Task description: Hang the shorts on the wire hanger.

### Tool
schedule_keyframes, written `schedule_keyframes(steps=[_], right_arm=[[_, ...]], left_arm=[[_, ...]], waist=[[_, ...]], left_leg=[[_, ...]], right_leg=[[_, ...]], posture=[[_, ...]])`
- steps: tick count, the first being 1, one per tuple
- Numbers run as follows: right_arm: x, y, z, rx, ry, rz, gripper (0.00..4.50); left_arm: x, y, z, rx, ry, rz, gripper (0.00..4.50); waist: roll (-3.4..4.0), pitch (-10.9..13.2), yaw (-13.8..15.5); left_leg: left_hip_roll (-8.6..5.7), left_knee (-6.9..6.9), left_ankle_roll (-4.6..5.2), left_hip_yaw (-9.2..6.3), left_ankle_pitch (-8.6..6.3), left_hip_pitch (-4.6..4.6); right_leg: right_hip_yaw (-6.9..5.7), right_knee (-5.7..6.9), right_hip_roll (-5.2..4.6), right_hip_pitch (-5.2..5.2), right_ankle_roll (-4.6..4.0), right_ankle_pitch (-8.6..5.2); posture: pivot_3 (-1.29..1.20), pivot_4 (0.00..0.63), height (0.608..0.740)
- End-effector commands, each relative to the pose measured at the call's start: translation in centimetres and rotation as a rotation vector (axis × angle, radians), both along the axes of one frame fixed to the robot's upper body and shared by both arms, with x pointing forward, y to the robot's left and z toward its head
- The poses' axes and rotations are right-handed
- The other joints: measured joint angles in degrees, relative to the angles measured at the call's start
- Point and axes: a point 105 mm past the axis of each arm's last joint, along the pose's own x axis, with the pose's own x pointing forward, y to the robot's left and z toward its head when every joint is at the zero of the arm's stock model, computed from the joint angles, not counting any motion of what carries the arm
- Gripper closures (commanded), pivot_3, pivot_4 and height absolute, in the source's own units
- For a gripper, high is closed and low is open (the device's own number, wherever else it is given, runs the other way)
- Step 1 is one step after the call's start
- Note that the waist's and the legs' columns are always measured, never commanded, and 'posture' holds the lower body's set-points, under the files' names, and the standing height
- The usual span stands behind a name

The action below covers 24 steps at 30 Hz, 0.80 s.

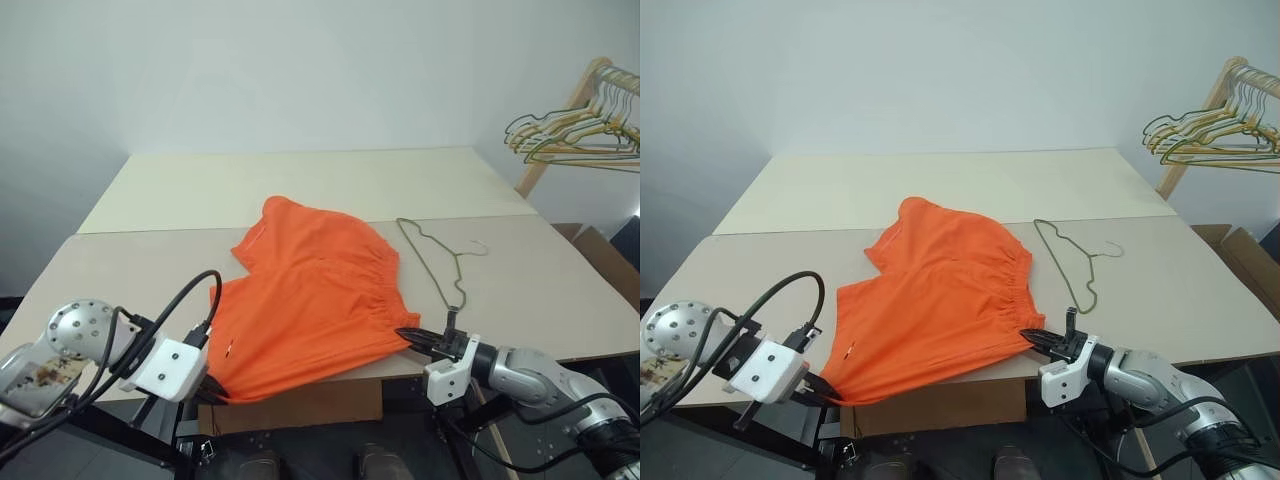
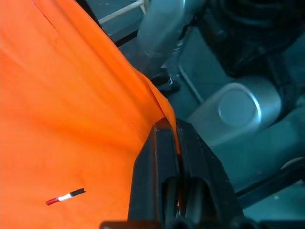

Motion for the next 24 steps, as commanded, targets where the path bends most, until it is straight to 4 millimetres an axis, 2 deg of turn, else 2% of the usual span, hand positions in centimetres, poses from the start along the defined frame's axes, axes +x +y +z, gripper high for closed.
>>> schedule_keyframes(steps=[1,2,5,8,11,16,17,21,24], right_arm=[[0.9,-2.9,1.5,-0.033,-0.01,-0.118,4.48],[0.7,-2.9,1.5,-0.033,0.007,-0.118,4.48],[-0.1,-2.7,1.5,-0.027,0.061,-0.104,3.78],[-1.0,-2.7,2.1,-0.011,0.1,-0.093,2.77],[-2.1,-3.4,3.2,-0.009,0.15,-0.112,1.79],[-2.7,-4.9,6.2,0.171,0.327,-0.294,0.01],[-1.9,-5.5,6.9,0.238,0.366,-0.377,0.0],[1.7,-7.2,8.7,0.432,0.444,-0.664,0.0],[4.8,-7.6,7.6,0.495,0.57,-0.888,0.0]], left_arm=[[-0.6,0.6,0.5,0.057,0.004,0.015,4.5],[-0.7,0.6,0.5,0.06,0.005,0.013,4.5],[-0.6,0.4,0.5,0.06,-0.004,0.011,3.82],[0.1,0.3,1.0,0.051,-0.039,0.028,2.84],[1.2,0.6,2.4,0.024,-0.056,0.053,1.93],[4.2,1.8,5.7,-0.101,-0.091,0.142,0.23],[5.5,1.2,6.6,-0.173,-0.12,0.177,0.01],[9.9,-2.1,9.4,-0.464,-0.153,0.318,0.01],[11.9,-4.7,10.4,-0.609,-0.121,0.359,0.01]], waist=[[-0.01,0.0,0.07],[-0.01,0.0,0.09],[0.02,0.02,0.21],[0.02,0.01,0.18],[0.03,0.02,0.62],[0.07,0.02,1.63],[0.07,0.02,1.55],[-0.01,0.03,1.97],[-0.15,-0.09,1.6]], left_leg=[[0.02,0.0,-0.01,0.0,0.0,0.13],[0.07,0.0,-0.03,0.0,0.0,0.26],[0.32,0.0,-0.49,0.02,-0.24,0.51],[0.42,0.0,-0.54,0.17,-0.23,0.72],[0.54,0.0,-0.55,0.16,-0.23,0.7],[0.55,0.0,-0.54,0.24,-0.23,0.71],[0.6,0.0,-0.54,0.23,-0.23,0.71],[0.57,0.05,-0.57,0.23,-0.21,0.68],[0.55,0.32,-0.58,0.22,-0.2,0.64]], right_leg=[[0.0,0.02,-0.01,0.09,0.0,0.0],[-0.01,0.02,0.0,0.18,0.0,-0.01],[-0.04,0.02,0.03,0.26,0.0,-0.01],[-0.05,0.0,0.01,0.21,0.0,-0.01],[-0.14,0.06,0.07,0.27,0.0,-0.01],[-0.13,0.29,0.09,0.15,-0.01,-0.02],[-0.17,0.29,0.12,0.14,-0.01,-0.02],[-0.19,0.3,0.12,0.16,-0.01,-0.02],[-0.18,0.34,0.2,0.2,0.01,0.0]], posture=[[0.04,0.0,0.74],[0.04,0.0,0.74],[0.04,0.0,0.74],[0.05,0.0,0.74],[0.06,0.0,0.74],[0.07,0.0,0.74],[0.06,0.0,0.74],[0.04,0.0,0.74],[0.03,0.0,0.74]])
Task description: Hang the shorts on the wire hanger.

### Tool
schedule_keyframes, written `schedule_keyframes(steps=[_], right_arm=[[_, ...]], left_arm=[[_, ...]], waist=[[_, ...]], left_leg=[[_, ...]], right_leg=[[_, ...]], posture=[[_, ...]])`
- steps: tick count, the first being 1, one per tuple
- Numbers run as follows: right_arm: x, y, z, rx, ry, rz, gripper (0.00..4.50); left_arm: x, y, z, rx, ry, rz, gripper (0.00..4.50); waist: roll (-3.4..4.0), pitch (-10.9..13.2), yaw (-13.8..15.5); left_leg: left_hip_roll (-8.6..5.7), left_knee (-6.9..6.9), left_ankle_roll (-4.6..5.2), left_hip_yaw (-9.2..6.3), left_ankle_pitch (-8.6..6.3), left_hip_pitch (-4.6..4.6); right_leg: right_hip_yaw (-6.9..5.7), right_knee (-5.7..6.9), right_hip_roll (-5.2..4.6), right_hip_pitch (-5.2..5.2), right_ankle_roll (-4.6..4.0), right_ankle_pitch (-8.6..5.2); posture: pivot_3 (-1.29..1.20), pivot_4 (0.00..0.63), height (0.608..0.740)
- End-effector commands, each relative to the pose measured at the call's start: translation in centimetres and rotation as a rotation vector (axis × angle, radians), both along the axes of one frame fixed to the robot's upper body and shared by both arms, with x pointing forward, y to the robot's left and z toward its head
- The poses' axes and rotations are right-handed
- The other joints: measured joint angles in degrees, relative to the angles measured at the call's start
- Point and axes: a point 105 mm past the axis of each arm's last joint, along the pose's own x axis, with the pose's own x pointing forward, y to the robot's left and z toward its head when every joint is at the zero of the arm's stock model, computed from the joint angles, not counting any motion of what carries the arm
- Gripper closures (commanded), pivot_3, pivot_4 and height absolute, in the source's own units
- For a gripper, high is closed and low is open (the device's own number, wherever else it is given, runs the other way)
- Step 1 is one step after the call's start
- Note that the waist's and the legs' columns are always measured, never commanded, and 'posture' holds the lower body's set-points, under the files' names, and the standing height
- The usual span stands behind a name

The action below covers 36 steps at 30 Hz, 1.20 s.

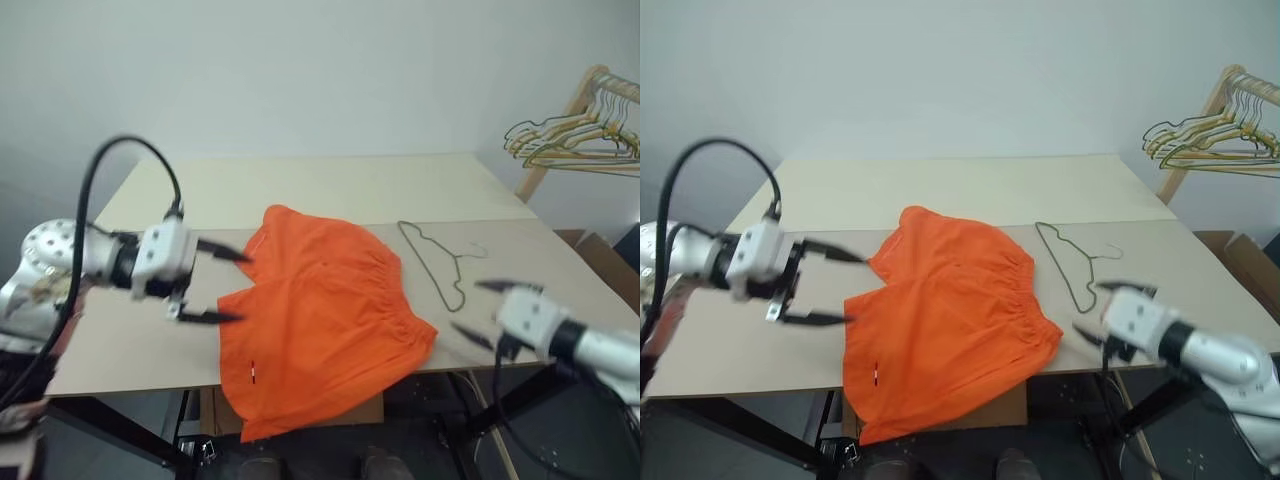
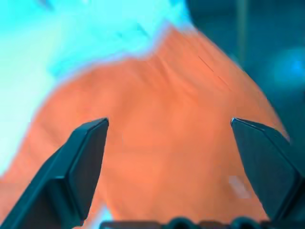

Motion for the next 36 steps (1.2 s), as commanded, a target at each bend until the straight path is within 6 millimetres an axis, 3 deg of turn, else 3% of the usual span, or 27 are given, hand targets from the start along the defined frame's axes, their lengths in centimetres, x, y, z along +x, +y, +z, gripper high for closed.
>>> schedule_keyframes(steps=[1,7,8,12,16,24,26,30,33,36], right_arm=[[2.9,-0.9,-1.6,0.048,0.187,-0.238,0.0],[7.6,-3.8,-4.9,0.085,0.35,-0.599,0.0],[8.1,-4.3,-5.4,0.085,0.365,-0.644,0.0],[8.7,-5.5,-7.1,0.099,0.455,-0.717,0.0],[8.3,-5.2,-8.3,0.197,0.576,-0.736,0.9],[7.9,-4.9,-8.4,0.262,0.61,-0.745,3.79],[8.1,-5.0,-8.0,0.247,0.563,-0.742,4.47],[9.2,-5.7,-5.2,0.167,0.357,-0.736,4.47],[10.6,-6.4,-0.6,0.012,0.044,-0.683,4.47],[10.9,-5.7,3.8,-0.217,-0.278,-0.543,4.47]], left_arm=[[1.9,-2.1,1.0,-0.125,0.024,0.047,0.01],[2.5,-5.1,1.5,-0.214,0.038,0.012,0.01],[2.4,-5.3,1.5,-0.216,0.038,0.007,0.01],[2.3,-5.3,1.3,-0.214,0.041,0.001,0.01],[2.2,-4.9,1.2,-0.211,0.043,0.014,0.0],[2.3,-4.5,1.3,-0.215,0.036,0.031,0.0],[2.5,-4.5,1.4,-0.218,0.032,0.032,0.0],[3.1,-4.8,1.9,-0.234,0.021,0.034,0.0],[3.8,-5.4,2.4,-0.257,0.012,0.032,0.0],[4.7,-5.9,3.3,-0.289,-0.001,0.045,0.0]], waist=[[-0.04,-0.04,-0.44],[-0.1,-0.11,-0.71],[-0.08,-0.11,-0.71],[-0.06,-0.12,-0.55],[-0.06,-0.12,-0.5],[-0.05,-0.13,-0.28],[-0.05,-0.13,-0.26],[-0.04,-0.12,-0.36],[0.08,-0.08,-0.53],[0.21,-0.04,-0.57]], left_leg=[[-0.02,0.0,0.0,0.01,0.0,0.02],[-0.19,-0.02,0.29,0.12,0.14,-0.78],[-0.23,-0.01,0.3,0.1,0.14,-1.13],[-0.29,-0.02,0.42,0.04,0.06,-1.67],[-0.28,-0.01,0.5,0.0,-0.02,-1.66],[-0.25,0.3,0.5,-0.03,-0.02,-1.63],[-0.25,0.4,0.5,-0.03,-0.02,-1.63],[-0.27,0.46,0.49,-0.01,-0.02,-1.65],[-0.28,0.51,0.49,0.01,-0.02,-1.67],[-0.31,0.51,0.49,0.02,-0.02,-1.69]], right_leg=[[0.02,0.02,-0.01,0.01,-0.01,0.01],[0.04,0.03,0.14,-0.61,-0.39,0.19],[0.07,0.09,0.15,-0.99,-0.67,0.42],[0.02,-0.03,0.21,-1.38,-0.38,0.61],[-0.03,-0.3,0.2,-1.21,-0.32,0.6],[-0.07,-0.34,0.19,-1.04,-0.19,0.71],[-0.06,-0.29,0.17,-1.04,-0.17,0.73],[-0.04,-0.17,0.15,-1.1,-0.16,0.74],[0.0,-0.08,0.16,-1.15,-0.14,0.73],[0.0,-0.04,0.14,-1.2,0.22,0.5]], posture=[[0.02,0.0,0.74],[0.02,0.0,0.74],[0.02,0.0,0.74],[0.05,0.0,0.74],[0.07,0.0,0.74],[0.08,0.0,0.74],[0.07,0.0,0.74],[0.05,0.0,0.74],[0.04,0.0,0.74],[0.03,0.0,0.74]])
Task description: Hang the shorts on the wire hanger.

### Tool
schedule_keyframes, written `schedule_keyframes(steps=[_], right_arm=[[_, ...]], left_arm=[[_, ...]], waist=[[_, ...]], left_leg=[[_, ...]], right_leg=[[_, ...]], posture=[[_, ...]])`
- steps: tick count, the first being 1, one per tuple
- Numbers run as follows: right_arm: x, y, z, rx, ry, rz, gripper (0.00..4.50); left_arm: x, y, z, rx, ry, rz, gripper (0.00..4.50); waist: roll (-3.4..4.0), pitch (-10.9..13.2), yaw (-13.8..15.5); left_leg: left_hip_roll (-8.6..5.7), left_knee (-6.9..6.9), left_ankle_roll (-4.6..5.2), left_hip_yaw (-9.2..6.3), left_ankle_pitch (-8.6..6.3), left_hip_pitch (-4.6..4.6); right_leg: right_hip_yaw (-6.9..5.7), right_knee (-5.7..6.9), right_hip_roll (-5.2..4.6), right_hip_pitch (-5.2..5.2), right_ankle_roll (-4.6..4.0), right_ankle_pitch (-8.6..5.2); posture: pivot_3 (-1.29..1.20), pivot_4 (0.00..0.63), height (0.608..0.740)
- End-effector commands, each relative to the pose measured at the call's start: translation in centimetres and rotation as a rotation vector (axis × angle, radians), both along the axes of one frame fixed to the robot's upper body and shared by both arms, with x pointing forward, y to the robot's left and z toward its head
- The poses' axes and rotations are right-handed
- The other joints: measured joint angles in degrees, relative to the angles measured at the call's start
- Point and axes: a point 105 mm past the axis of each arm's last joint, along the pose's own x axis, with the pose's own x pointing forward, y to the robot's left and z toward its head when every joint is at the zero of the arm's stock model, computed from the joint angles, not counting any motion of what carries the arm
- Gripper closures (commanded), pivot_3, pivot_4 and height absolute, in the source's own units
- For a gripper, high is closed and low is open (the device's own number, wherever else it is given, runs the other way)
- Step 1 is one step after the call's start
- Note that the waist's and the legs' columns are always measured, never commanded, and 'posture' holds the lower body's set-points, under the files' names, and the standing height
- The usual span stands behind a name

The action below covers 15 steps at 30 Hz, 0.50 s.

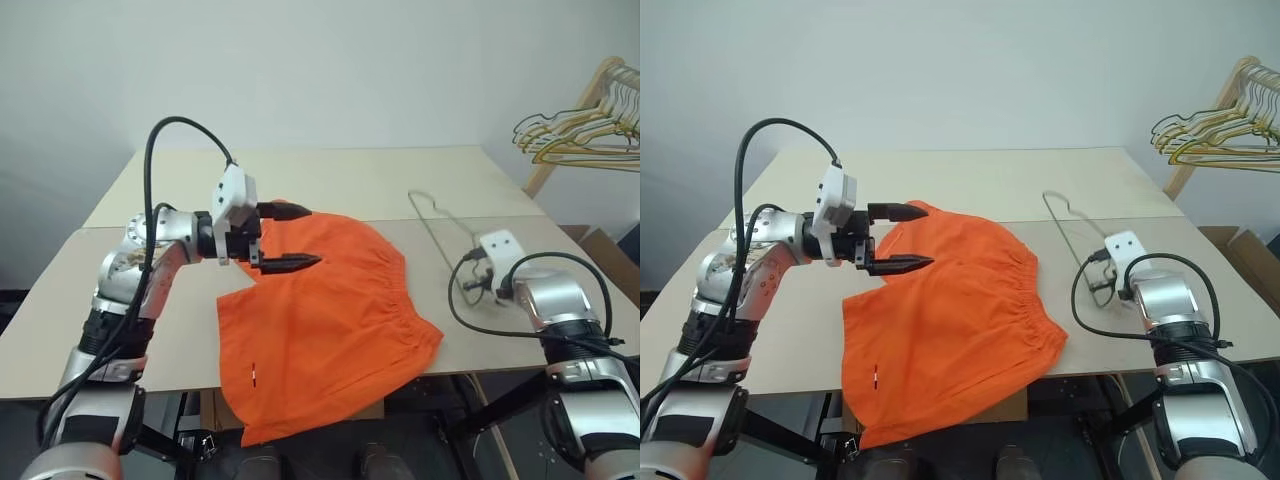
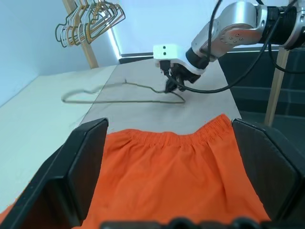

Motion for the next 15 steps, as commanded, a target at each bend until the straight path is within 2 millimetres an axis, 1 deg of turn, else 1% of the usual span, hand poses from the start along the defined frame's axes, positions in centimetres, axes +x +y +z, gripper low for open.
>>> schedule_keyframes(steps=[1,2,3,4,5,7,8,11,15], right_arm=[[0.8,1.8,8.2,-0.394,-0.373,0.22,4.47],[0.5,2.5,9.3,-0.518,-0.436,0.297,4.47],[0.2,3.2,9.9,-0.625,-0.479,0.365,4.47],[0.0,3.5,10.1,-0.684,-0.497,0.404,4.47],[-0.5,4.1,10.6,-0.797,-0.546,0.478,4.47],[-1.6,5.7,11.2,-0.969,-0.641,0.634,4.47],[-2.0,6.3,11.2,-1.016,-0.67,0.693,4.47],[-3.2,7.7,11.3,-1.05,-0.755,0.823,4.47],[-4.0,8.7,11.9,-1.051,-0.822,0.897,4.47]], left_arm=[[1.3,-0.4,2.5,-0.043,-0.071,0.034,0.0],[1.8,-0.5,3.0,-0.057,-0.072,0.044,0.0],[2.1,-0.6,3.4,-0.066,-0.072,0.05,0.0],[2.3,-0.6,3.6,-0.071,-0.072,0.052,0.0],[2.8,-0.7,4.1,-0.077,-0.06,0.059,0.0],[3.5,-0.9,4.8,-0.075,-0.019,0.068,0.0],[3.8,-1.0,5.0,-0.074,-0.002,0.071,0.0],[4.4,-1.7,4.8,-0.05,0.061,0.059,0.0],[5.3,-2.2,3.1,0.038,0.077,0.077,0.0]], waist=[[0.02,0.0,-0.07],[0.02,0.0,-0.09],[0.03,0.0,-0.13],[0.02,0.0,-0.19],[0.02,0.0,-0.41],[0.02,0.0,-0.67],[0.02,0.0,-0.83],[0.01,0.0,-1.73],[0.0,0.01,-2.05]], left_leg=[[-0.01,-0.01,0.0,0.01,0.0,0.01],[-0.01,-0.02,0.0,-0.01,0.0,-0.01],[-0.02,-0.03,0.0,0.0,0.0,-0.02],[-0.03,-0.04,0.0,0.0,0.0,-0.02],[-0.03,-0.05,0.0,0.0,-0.01,-0.02],[-0.06,-0.04,0.0,0.01,-0.01,-0.01],[-0.07,-0.04,0.0,0.02,-0.01,-0.01],[-0.13,-0.02,0.01,0.02,-0.01,0.01],[-0.27,-0.01,0.02,0.0,0.0,0.12]], right_leg=[[0.01,0.0,0.01,0.0,0.02,-0.01],[-0.01,0.01,0.01,0.0,0.01,-0.02],[-0.01,0.0,0.01,-0.02,0.03,-0.03],[-0.01,-0.01,0.0,-0.03,0.04,-0.05],[-0.01,-0.02,0.01,-0.02,0.05,-0.06],[0.01,-0.04,-0.01,-0.01,0.04,-0.07],[0.03,-0.04,-0.03,-0.01,-0.01,-0.1],[0.08,-0.03,-0.07,0.02,-0.22,-0.26],[0.21,-0.02,-0.17,0.12,-0.21,-0.26]], posture=[[0.02,0.0,0.74],[0.02,0.0,0.74],[0.02,0.0,0.74],[0.02,0.0,0.74],[0.01,0.0,0.74],[0.01,0.0,0.74],[0.01,0.0,0.74],[0.01,0.0,0.74],[0.0,0.0,0.74]])
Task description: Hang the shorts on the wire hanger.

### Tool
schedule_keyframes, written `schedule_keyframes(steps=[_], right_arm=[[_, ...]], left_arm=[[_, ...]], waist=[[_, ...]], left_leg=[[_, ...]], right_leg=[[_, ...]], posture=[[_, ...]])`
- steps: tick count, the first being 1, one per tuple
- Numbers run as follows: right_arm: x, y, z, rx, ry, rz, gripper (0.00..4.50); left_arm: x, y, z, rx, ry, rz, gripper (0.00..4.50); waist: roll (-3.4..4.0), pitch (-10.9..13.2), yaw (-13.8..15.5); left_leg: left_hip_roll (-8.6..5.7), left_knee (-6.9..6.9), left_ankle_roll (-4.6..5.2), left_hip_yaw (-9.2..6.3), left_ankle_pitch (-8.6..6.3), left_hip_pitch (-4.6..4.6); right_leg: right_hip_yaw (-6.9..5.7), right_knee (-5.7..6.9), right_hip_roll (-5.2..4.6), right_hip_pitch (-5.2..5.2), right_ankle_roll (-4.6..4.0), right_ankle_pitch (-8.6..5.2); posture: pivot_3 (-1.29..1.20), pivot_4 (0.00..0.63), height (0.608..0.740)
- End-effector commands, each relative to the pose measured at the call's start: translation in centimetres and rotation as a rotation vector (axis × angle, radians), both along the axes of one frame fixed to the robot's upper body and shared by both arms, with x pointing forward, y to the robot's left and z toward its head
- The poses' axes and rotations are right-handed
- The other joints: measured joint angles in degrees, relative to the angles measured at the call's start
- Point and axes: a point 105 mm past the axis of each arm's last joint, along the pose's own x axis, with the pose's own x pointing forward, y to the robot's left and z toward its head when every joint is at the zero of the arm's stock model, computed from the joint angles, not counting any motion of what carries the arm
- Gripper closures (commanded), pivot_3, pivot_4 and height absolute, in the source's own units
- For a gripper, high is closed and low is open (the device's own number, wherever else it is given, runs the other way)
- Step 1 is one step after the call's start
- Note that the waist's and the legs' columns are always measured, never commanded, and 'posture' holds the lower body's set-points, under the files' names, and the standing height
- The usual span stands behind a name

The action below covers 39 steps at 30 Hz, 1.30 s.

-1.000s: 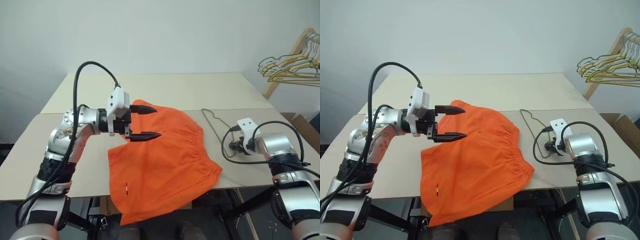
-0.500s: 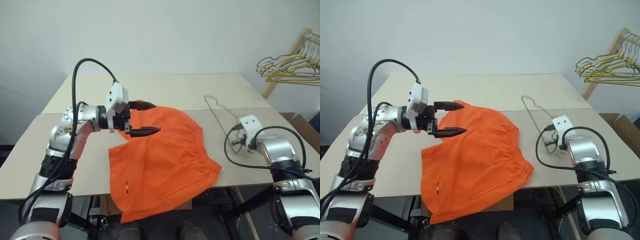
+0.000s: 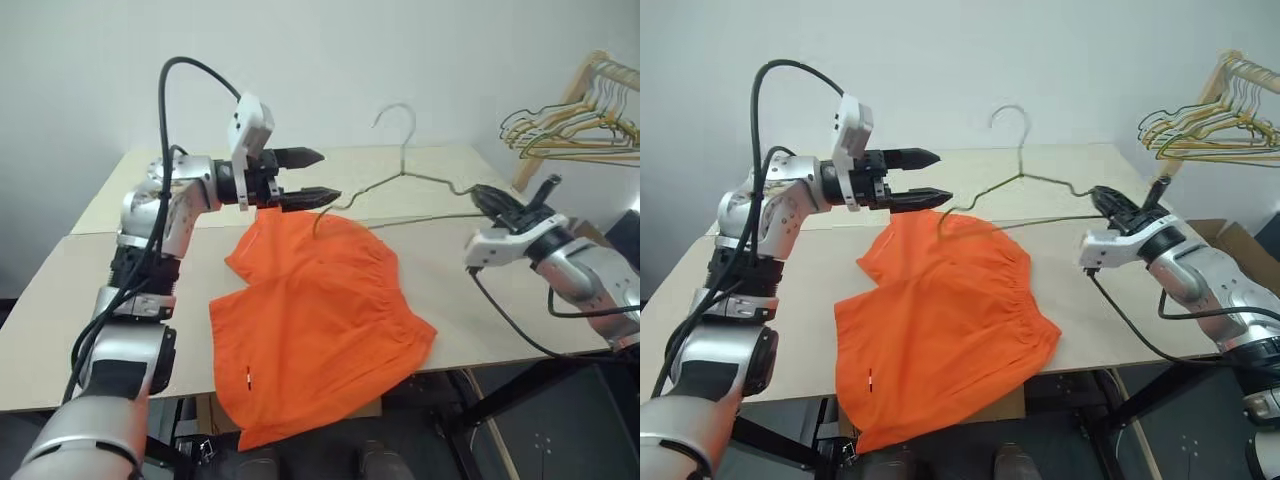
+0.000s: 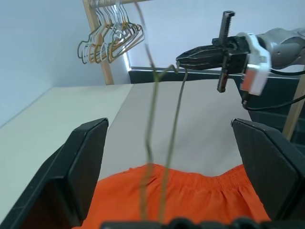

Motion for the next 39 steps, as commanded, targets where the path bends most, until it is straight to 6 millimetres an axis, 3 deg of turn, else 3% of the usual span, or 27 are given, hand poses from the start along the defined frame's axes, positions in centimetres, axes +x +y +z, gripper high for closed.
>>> schedule_keyframes(steps=[1,7,13,16,27,32,35,39], right_arm=[[-0.7,0.4,2.6,-0.009,-0.088,0.059,4.47],[-0.6,1.0,3.9,-0.019,-0.117,0.074,4.47],[-0.5,1.5,4.5,-0.027,-0.131,0.078,4.47],[-0.6,1.5,4.6,-0.018,-0.132,0.075,4.5],[-0.4,1.4,4.6,-0.019,-0.138,0.055,4.5],[-0.6,1.3,4.4,-0.014,-0.115,0.053,4.5],[-1.5,1.8,3.4,-0.036,-0.038,0.1,3.74],[-2.6,2.1,2.3,-0.081,0.075,0.142,2.29]], left_arm=[[0.5,-0.3,-0.6,0.081,-0.008,-0.014,0.0],[-0.1,-0.8,-3.0,0.168,0.1,-0.131,0.0],[-0.7,-0.9,-6.2,0.344,0.069,-0.185,0.0],[0.1,-0.8,-6.9,0.377,0.063,-0.129,0.58],[0.6,-0.4,-6.8,0.374,0.073,-0.089,4.4],[0.9,0.0,-6.6,0.366,0.1,-0.054,4.48],[1.2,0.4,-6.3,0.372,0.089,-0.027,4.5],[1.2,1.4,-6.4,0.442,0.063,-0.015,4.5]], waist=[[-0.01,0.0,-0.03],[-0.01,0.01,-0.08],[-0.01,0.01,-0.07],[-0.01,0.01,-0.11],[-0.01,0.01,-0.33],[-0.01,0.01,-0.63],[-0.01,0.01,-0.68],[-0.01,0.01,-0.65]], left_leg=[[-0.01,0.02,0.01,0.0,0.0,0.0],[-0.04,0.04,0.02,-0.01,0.01,-0.05],[-0.1,0.03,0.06,-0.02,-0.02,-0.1],[-0.12,0.04,0.07,-0.03,-0.02,-0.1],[-0.12,0.05,0.07,-0.06,-0.02,-0.09],[-0.13,0.05,0.07,-0.07,-0.02,-0.08],[-0.13,0.05,0.07,-0.09,-0.02,-0.08],[-0.14,0.05,0.08,-0.12,-0.03,-0.09]], right_leg=[[0.02,0.0,0.0,0.0,0.01,0.01],[0.04,0.01,-0.02,-0.03,0.0,0.01],[0.04,0.01,-0.08,-0.04,-0.05,0.03],[0.06,0.01,-0.1,-0.04,-0.06,0.04],[0.07,0.05,-0.09,-0.05,-0.05,0.04],[0.07,0.07,-0.09,-0.05,-0.04,0.04],[0.07,0.07,-0.09,-0.04,-0.02,0.04],[0.06,0.07,-0.1,-0.03,0.05,0.09]], posture=[[0.0,0.0,0.74],[-0.01,0.0,0.74],[-0.02,0.0,0.74],[-0.02,0.0,0.74],[-0.02,0.0,0.74],[-0.02,0.0,0.74],[-0.01,0.0,0.74],[0.0,0.0,0.74]])
